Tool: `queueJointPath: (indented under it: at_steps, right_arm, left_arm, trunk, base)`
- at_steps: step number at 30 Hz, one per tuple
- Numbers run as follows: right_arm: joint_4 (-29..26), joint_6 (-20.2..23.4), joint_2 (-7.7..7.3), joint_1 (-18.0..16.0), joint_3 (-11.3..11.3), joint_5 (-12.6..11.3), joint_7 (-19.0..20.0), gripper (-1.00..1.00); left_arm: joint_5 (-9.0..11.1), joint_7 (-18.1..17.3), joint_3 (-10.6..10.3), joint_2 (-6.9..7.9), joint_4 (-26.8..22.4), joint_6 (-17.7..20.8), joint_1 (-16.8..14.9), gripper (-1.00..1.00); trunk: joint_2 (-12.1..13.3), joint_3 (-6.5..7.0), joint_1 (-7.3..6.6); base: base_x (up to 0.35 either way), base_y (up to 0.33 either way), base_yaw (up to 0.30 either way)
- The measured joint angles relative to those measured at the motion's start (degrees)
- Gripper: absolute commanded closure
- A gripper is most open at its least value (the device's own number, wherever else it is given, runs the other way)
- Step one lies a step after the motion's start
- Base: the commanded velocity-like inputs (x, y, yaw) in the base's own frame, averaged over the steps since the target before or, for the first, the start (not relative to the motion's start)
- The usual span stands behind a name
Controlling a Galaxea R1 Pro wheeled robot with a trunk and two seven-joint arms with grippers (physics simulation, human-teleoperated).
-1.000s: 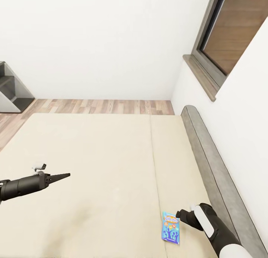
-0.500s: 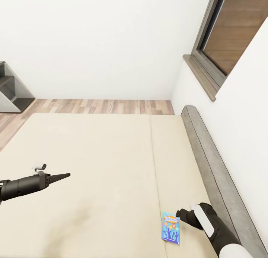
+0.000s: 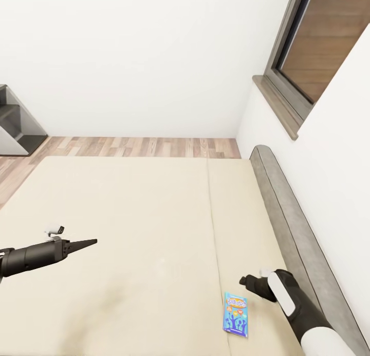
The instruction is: Put all the toys in the child's room - the three board games (two on the bed and one on the table), the two jigsaw puzzles on the table, and the tennis ball on the table - inside the toy box on the table in the child's room.
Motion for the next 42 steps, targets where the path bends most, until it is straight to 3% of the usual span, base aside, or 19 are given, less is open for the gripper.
queueJointPath:
  at_steps: [22, 42]
  right_arm:
    - [-0.34, 0.09, -0.49, -0.5, 0.0, 0.37, 0.95, -1.0]
    - [-0.33, 0.1, -0.3, -0.38, 0.02, 0.14, 1.0, -1.0]
  left_arm:
    - [-0.03, 0.3, 0.06, 0.11, 0.0, -0.02, 0.0, -1.0]
    - [-0.03, 0.27, 0.08, 0.05, 0.0, -0.01, 0.01, -1.0]
  trunk:
    - [0.0, -0.04, 0.0]
    - [0.0, -1.64, 0.0]
  base:
    - [0.0, 0.0, 0.002]
    - [0.0, 0.0, 0.066]
